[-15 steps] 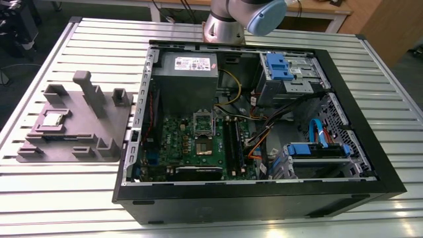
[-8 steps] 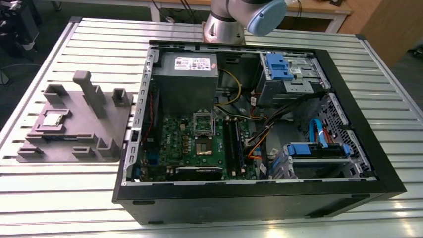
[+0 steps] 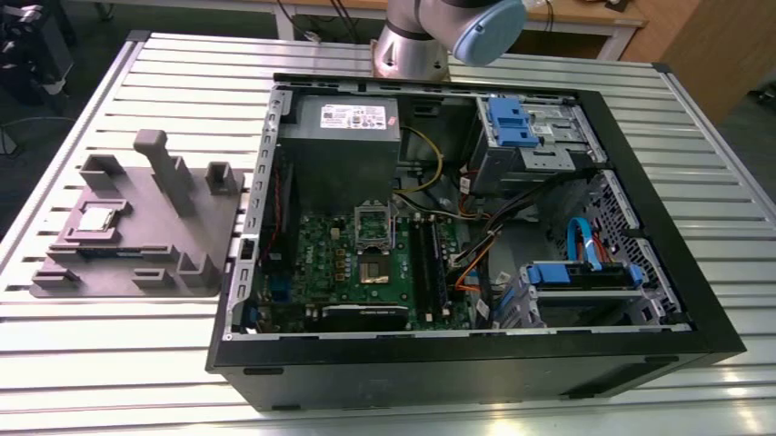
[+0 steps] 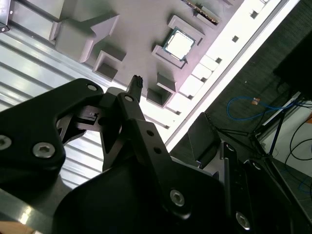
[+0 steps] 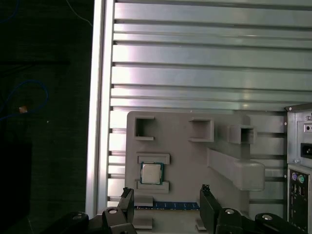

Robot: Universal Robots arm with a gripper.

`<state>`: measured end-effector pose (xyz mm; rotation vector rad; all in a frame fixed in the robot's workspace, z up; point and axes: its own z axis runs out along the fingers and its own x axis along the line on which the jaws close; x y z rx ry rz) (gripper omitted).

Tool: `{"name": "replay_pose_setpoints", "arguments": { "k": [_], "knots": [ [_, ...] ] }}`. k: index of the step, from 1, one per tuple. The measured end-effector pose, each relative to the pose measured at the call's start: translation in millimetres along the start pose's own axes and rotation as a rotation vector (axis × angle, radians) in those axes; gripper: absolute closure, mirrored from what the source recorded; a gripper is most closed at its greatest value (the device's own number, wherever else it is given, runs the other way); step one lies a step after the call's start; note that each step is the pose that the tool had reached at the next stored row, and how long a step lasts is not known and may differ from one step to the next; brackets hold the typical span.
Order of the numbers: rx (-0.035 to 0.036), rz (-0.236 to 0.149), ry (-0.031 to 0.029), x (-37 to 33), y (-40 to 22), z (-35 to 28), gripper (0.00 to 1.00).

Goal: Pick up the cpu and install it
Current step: 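Pick up the cpu and move it towards the insertion slot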

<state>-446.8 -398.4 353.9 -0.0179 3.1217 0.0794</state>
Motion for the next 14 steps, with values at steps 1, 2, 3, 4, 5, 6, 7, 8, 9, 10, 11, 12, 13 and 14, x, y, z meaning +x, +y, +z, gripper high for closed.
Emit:
{"name": "replay_pose_setpoints", "arguments": {
  "k": [1, 2, 3, 4, 5, 6, 7, 8, 9, 10, 11, 12, 13, 14],
  "knots": [
    [-0.0001, 0.0, 0.0, 0.0, 0.0, 0.2, 0.35],
    [-0.0001, 0.0, -0.0001, 0.0, 0.0, 0.3, 0.35],
    [-0.0001, 0.0, 0.0, 0.0, 0.0, 0.4, 0.35],
    [-0.0001, 0.0, -0.0001, 0.0, 0.0, 0.6, 0.35],
    [-0.0001, 0.0, -0.0001, 0.0, 0.0, 0.8, 0.35],
    [-0.0002, 0.0, -0.0003, 0.0, 0.0, 1.3, 0.35],
    [-0.0002, 0.0, -0.0003, 0.0, -0.1, 1.6, 0.35],
    [-0.0001, 0.0, -0.0002, 0.0, -0.1, 1.9, 0.35],
    [-0.0001, 0.0, -0.0001, 0.0, -0.1, 2.3, 0.35],
    [-0.0002, 0.0, -0.0002, 0.0, -0.1, 2.7, 0.35],
    [-0.0001, 0.0, -0.0001, 0.1, -0.1, 2.9, 0.35],
    [-0.0001, 0.0, -0.0001, 0.1, -0.2, 3.2, 0.35],
    [0.0, 0.0, 0.0, 0.1, -0.2, 3.3, 0.35],
    [0.0, 0.0, 0.0001, 0.1, -0.2, 3.5, 0.35]
  ]
}}
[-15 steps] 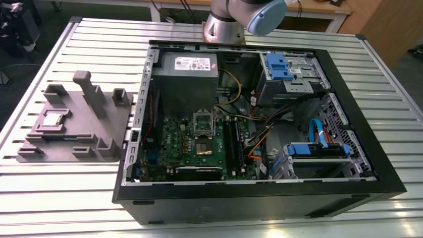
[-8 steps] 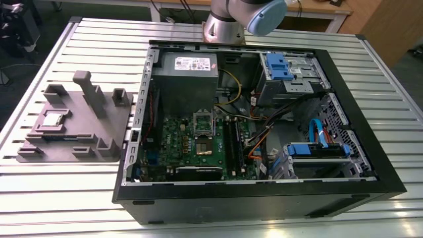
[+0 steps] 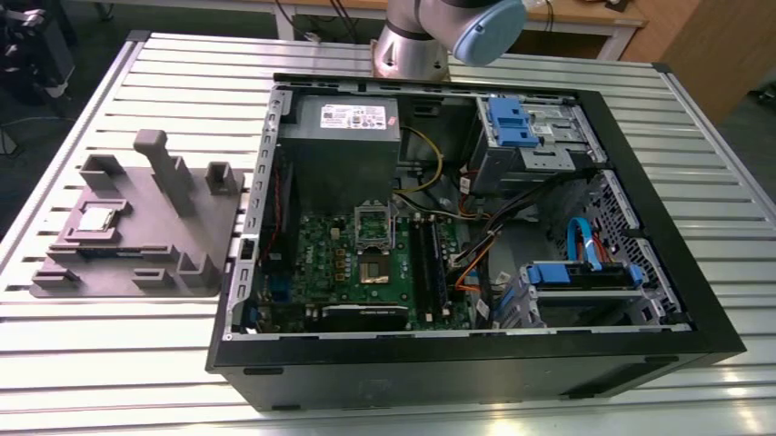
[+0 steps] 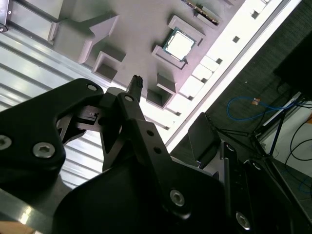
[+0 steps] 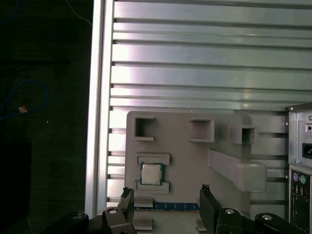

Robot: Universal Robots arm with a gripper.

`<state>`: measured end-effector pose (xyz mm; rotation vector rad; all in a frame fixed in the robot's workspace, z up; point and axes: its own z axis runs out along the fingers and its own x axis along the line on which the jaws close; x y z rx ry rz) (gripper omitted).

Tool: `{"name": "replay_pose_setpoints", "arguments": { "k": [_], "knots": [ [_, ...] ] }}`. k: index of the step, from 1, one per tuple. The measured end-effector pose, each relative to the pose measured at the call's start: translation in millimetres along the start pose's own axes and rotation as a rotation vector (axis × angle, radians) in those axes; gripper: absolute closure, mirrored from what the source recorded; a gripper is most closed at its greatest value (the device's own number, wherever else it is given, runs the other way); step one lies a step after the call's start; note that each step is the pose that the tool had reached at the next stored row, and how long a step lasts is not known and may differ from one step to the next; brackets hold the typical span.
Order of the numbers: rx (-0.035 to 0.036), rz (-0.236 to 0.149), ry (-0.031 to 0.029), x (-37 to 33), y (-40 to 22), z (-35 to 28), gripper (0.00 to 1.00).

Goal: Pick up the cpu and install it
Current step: 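Pick up the cpu and move it towards the insertion slot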

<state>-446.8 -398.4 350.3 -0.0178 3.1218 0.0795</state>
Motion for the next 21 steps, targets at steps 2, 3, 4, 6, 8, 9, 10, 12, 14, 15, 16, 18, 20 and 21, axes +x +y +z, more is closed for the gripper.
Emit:
{"name": "replay_pose_setpoints", "arguments": {
  "k": [2, 3, 4, 6, 8, 9, 10, 12, 14, 15, 16, 18, 20, 21],
  "knots": [
    [-0.0001, 0.0, 0.0001, 0.0, 0.0, 0.5, 0.35],
    [-0.0001, 0.0, 0.0002, 0.0, 0.0, 0.8, 0.35],
    [-0.0001, 0.0, 0.0002, 0.0, -0.1, 1.1, 0.35],
    [-0.0001, 0.0, 0.0002, 0.0, -0.1, 1.7, 0.35],
    [-0.0001, 0.0, 0.0002, 0.1, -0.1, 2.3, 0.35],
    [-0.0001, 0.0, 0.0003, 0.0, -0.2, 2.5, 0.35],
    [-0.0002, 0.0, 0.0002, 0.0, -0.1, 3.0, 0.35],
    [-0.0001, 0.0, 0.0002, 0.1, -0.2, 3.7, 0.35],
    [-0.0001, 0.0, 0.0003, 0.2, -0.3, 4.2, 0.35],
    [-0.0001, 0.0, 0.0002, 0.3, -0.4, 4.4, 0.35],
    [-0.0001, 0.0, 0.0003, 0.3, -0.3, 4.7, 0.35],
    [-0.0002, 0.0, 0.0002, 0.5, -0.4, 5.8, 0.35],
    [-0.0003, 0.0, 0.0017, 0.8, -0.5, 7.1, 0.35],
    [-0.0001, 0.0, 0.0028, 1.0, -0.6, 8.0, 0.35]
  ]
}}
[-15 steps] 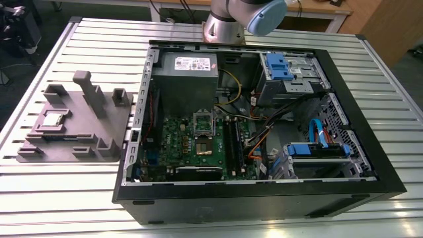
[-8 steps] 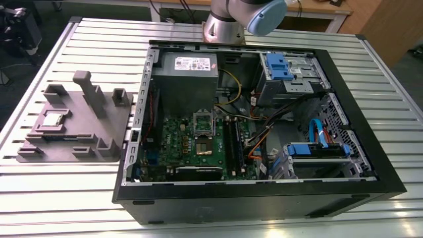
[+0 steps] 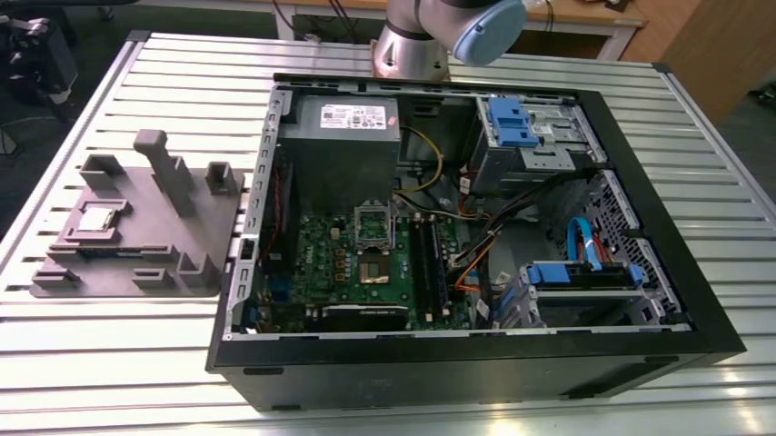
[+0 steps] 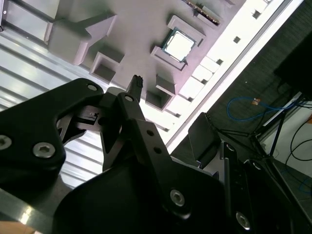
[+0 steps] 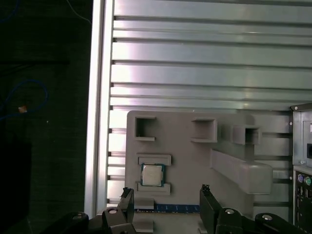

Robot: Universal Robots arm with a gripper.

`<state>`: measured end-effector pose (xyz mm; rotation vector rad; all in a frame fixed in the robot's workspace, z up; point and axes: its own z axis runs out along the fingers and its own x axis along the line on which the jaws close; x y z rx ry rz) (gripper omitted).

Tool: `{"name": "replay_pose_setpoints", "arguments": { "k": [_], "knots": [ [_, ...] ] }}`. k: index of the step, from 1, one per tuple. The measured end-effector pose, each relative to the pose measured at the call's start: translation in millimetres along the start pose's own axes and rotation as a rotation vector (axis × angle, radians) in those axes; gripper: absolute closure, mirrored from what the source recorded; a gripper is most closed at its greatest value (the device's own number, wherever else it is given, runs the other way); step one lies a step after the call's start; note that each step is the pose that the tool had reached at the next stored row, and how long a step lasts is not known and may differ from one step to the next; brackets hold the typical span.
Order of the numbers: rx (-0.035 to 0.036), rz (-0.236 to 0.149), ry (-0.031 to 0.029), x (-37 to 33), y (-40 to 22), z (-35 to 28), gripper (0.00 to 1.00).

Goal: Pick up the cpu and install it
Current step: 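Pick up the cpu and move it towards the insertion slot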

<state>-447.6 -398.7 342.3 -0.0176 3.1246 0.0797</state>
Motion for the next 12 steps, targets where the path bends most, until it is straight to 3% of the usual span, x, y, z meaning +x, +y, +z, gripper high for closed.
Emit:
{"name": "replay_pose_setpoints", "arguments": {
  "k": [6, 12],
  "knots": [
    [0.0, 0.0, 0.0052, 0.7, -1.5, 4.7, 0.35],
    [-0.0001, 0.0, 0.0052, 0.7, -1.8, 6.6, 0.35]
  ]
}}
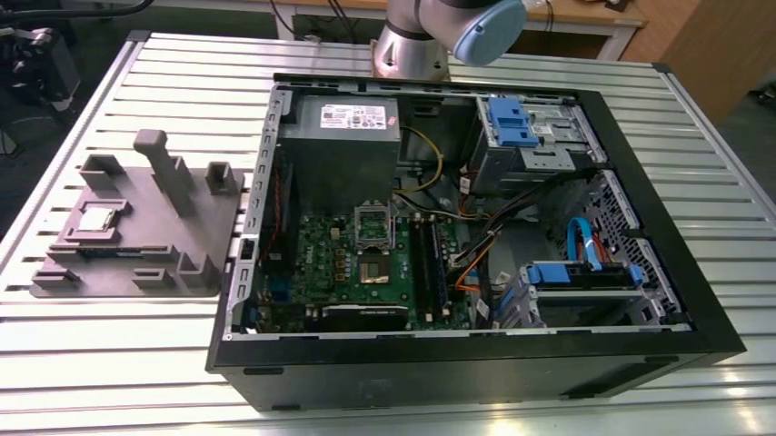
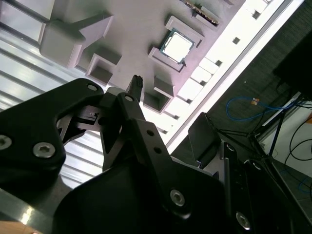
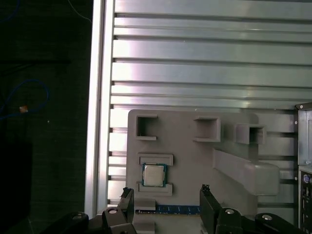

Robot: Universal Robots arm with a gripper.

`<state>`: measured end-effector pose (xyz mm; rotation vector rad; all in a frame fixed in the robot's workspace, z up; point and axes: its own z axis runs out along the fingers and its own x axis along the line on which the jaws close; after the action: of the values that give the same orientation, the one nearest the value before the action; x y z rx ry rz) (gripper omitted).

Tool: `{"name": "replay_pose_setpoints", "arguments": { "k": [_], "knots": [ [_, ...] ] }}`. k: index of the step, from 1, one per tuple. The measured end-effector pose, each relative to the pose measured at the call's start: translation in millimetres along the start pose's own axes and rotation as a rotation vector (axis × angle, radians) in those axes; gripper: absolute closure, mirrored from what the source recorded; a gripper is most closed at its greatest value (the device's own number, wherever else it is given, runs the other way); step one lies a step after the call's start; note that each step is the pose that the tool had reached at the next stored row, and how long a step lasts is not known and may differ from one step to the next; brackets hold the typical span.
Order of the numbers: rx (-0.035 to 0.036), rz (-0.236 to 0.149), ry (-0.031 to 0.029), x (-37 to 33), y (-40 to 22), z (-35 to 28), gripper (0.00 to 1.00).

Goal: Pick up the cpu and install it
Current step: 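Pick up the cpu and move it towards the insertion slot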

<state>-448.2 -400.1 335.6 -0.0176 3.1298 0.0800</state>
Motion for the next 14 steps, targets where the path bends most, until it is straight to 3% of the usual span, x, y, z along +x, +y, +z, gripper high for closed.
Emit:
{"name": "replay_pose_setpoints", "arguments": {
  "k": [14],
  "knots": [
    [0.0, 0.0, 0.0, 0.1, -1.1, 4.3, 0.35]
  ]
}}
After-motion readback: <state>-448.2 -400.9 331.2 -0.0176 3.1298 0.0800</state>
